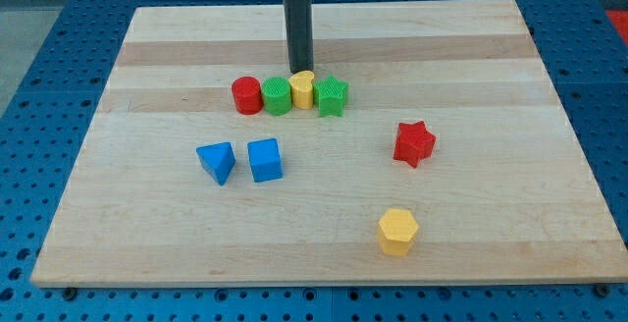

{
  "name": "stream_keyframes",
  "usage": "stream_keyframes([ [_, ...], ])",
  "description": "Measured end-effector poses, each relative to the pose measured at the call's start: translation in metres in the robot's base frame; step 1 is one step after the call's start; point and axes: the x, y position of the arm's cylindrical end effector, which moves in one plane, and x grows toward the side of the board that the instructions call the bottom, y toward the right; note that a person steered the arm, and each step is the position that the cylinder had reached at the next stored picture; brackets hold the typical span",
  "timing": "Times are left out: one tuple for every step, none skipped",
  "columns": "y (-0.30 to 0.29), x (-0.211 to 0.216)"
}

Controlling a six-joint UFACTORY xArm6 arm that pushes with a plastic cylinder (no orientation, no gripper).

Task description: Move the red star towards the center of the board

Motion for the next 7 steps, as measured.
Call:
stream_keyframes([
  [-0.003, 0.001],
  [-0.001, 0.006],
  [0.003, 0.013],
  [0.003, 0.015],
  [0.003, 0.015],
  [0.003, 0.017],
  [0.003, 0.017],
])
